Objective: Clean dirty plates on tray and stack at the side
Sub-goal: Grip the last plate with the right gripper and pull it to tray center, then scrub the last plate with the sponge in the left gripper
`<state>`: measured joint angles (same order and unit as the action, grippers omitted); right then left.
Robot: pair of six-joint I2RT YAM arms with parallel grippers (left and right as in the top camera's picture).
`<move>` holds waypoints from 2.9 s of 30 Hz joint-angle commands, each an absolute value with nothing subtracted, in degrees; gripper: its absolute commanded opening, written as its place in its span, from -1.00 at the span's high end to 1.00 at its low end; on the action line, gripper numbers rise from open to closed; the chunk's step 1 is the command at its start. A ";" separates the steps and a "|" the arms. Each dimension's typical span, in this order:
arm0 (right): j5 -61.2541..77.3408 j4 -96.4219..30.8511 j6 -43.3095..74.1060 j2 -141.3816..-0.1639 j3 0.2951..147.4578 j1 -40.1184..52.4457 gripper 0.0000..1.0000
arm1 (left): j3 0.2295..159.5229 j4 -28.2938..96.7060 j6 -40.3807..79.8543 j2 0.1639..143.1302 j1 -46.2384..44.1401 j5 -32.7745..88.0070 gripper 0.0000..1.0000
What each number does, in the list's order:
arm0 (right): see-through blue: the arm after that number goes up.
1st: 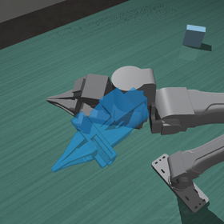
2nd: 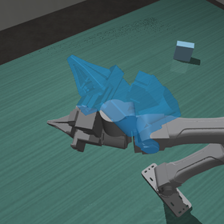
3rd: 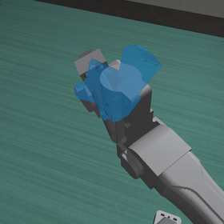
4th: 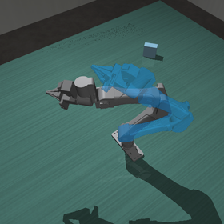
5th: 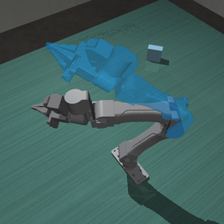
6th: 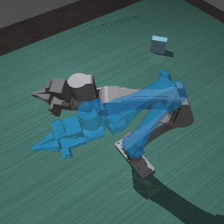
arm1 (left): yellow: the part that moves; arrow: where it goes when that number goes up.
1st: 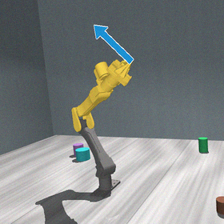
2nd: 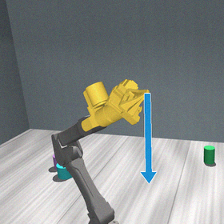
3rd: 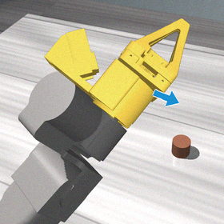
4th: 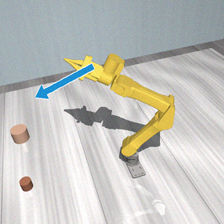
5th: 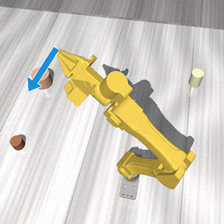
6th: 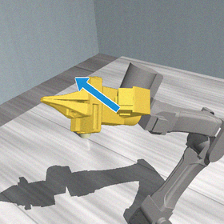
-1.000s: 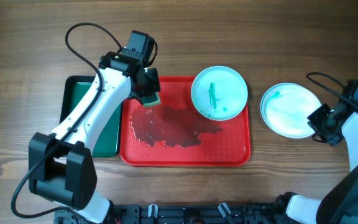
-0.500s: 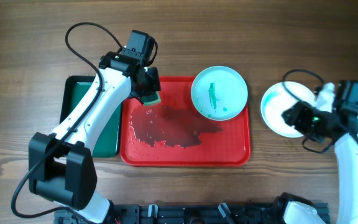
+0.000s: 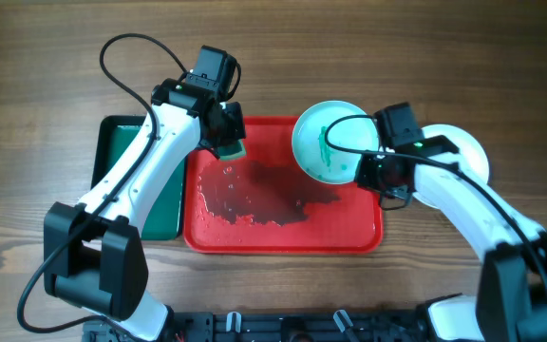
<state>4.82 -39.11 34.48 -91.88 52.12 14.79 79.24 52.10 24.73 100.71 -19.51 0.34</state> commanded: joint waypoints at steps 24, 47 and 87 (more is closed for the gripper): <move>1.43 -35.92 29.39 -97.21 58.65 14.87 0.43 | 79.83 52.01 24.49 100.42 -19.77 1.02 0.92; 1.37 -27.88 7.51 -108.44 67.11 14.76 0.23 | 79.83 51.94 24.49 100.42 -19.77 1.02 0.92; 15.07 -33.65 31.90 -110.65 67.00 26.61 0.92 | 79.24 53.56 24.49 100.42 -19.77 1.74 0.92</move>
<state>14.48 -33.85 25.78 -108.97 67.11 26.57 79.24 53.69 24.73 100.71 -19.51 0.36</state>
